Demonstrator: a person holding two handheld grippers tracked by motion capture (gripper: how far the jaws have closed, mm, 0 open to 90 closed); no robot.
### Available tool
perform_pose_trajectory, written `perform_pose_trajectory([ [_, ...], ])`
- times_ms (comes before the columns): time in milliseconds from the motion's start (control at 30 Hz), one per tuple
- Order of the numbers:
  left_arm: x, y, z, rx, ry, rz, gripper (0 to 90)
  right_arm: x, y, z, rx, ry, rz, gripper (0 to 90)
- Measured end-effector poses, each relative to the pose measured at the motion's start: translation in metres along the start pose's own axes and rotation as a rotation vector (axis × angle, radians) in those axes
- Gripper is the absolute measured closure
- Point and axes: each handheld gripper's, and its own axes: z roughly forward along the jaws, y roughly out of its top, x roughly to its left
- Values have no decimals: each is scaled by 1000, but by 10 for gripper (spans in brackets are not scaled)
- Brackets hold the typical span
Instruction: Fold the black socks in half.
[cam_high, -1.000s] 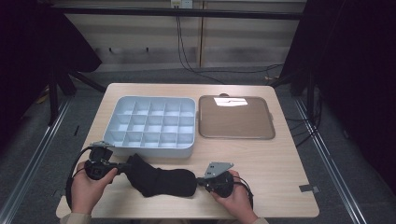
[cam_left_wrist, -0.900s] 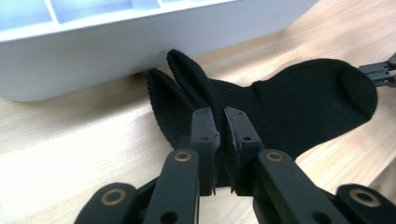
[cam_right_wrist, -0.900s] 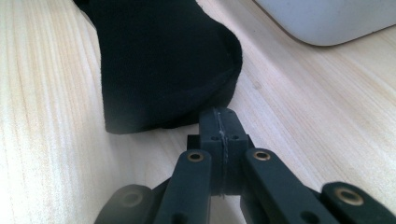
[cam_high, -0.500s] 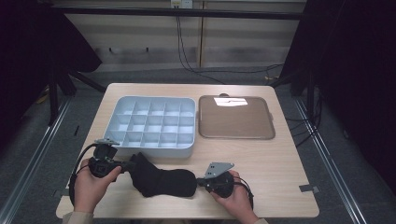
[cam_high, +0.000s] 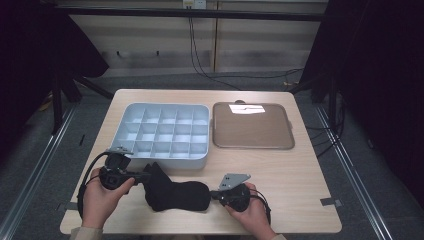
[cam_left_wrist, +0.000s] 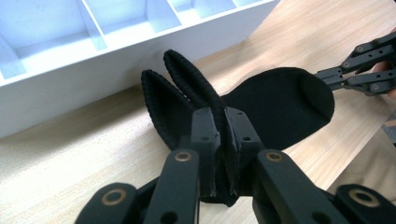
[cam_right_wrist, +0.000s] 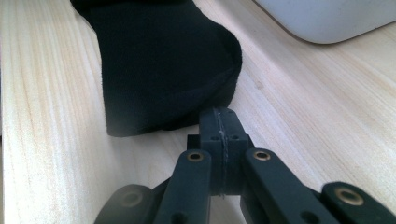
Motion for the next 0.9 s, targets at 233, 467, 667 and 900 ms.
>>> perform_pose_trajectory([
  [233, -8, 3, -1, -9, -6, 17, 831, 1, 0, 0, 5, -6, 2, 900],
  [467, -15, 8, 1, -2, -12, 41, 831, 1, 0, 0, 3, -7, 1, 900],
  [667, -20, 12, 4, 0, -15, 54, 834, 1, 0, 0, 2, -5, -2, 900],
  [900, -30, 16, 7, 18, -38, 91, 835, 2, 1, 1, 4, -8, -18, 900],
])
